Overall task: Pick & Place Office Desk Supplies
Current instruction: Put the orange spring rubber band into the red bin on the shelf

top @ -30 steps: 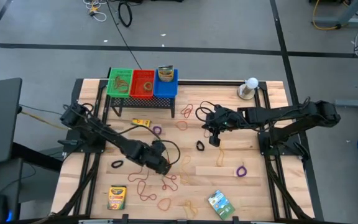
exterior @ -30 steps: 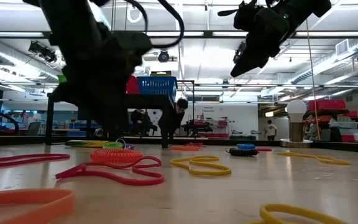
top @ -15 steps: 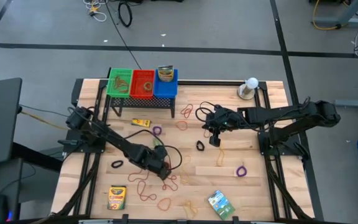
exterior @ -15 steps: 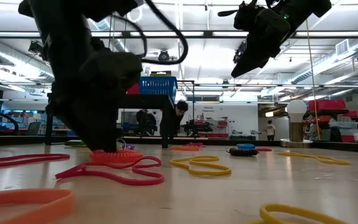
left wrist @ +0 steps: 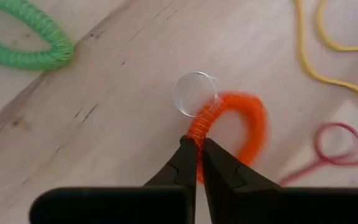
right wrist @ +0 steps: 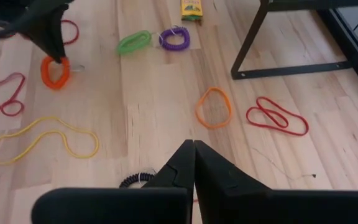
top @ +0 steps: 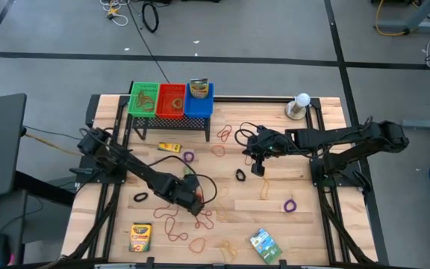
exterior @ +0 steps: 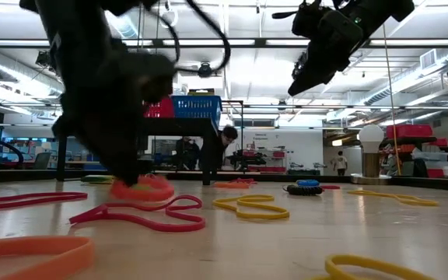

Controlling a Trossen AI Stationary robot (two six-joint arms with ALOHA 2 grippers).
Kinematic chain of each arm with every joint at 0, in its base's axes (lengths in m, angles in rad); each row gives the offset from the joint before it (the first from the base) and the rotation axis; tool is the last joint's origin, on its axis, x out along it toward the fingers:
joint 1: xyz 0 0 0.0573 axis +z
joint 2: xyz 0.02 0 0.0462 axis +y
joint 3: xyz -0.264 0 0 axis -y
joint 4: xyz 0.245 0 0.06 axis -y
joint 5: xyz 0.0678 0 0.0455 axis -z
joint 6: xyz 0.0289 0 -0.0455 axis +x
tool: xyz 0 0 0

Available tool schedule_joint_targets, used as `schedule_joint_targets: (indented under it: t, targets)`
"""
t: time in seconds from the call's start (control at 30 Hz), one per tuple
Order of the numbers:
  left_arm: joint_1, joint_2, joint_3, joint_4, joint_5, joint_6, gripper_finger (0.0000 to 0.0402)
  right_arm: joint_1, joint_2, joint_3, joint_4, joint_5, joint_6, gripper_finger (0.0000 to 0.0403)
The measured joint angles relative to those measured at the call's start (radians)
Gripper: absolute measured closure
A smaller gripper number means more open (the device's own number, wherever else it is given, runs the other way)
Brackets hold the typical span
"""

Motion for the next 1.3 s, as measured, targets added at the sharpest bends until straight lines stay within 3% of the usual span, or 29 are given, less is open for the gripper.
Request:
schedule_joint_targets:
  t: [0.17,0.43,0.63,0.77,0.97,1.13,1.3]
  targets:
    - [-0.007,-0.117,0.000,-0.031,-0.040,-0.003,0.0392,0.000,0.000,0.000,0.011,0.000,0.000,0.0394]
    - [0.032,-0.434,0.001,-0.158,-0.173,-0.042,0.0393,0.000,0.000,0.000,0.020,0.001,0.002,0.0394]
    - [0.146,-0.620,0.032,-0.224,-0.365,0.016,0.0393,0.000,0.000,0.000,0.031,0.001,0.003,0.0394]
    - [0.273,-0.673,0.100,-0.274,-0.406,0.150,0.0393,0.000,0.001,0.000,0.042,0.008,0.004,0.0394]
    - [0.573,-0.691,0.190,-0.418,-0.332,0.325,0.0393,-0.007,0.001,0.000,0.084,0.050,0.102,0.0394]
    - [0.862,-0.670,0.198,-0.407,-0.110,0.585,0.0393,-0.007,0.001,0.000,0.102,0.109,0.150,0.0394]
    - [1.048,-0.602,0.198,-0.378,0.056,0.821,0.0392,-0.007,0.001,0.000,0.102,0.149,0.205,0.0394]
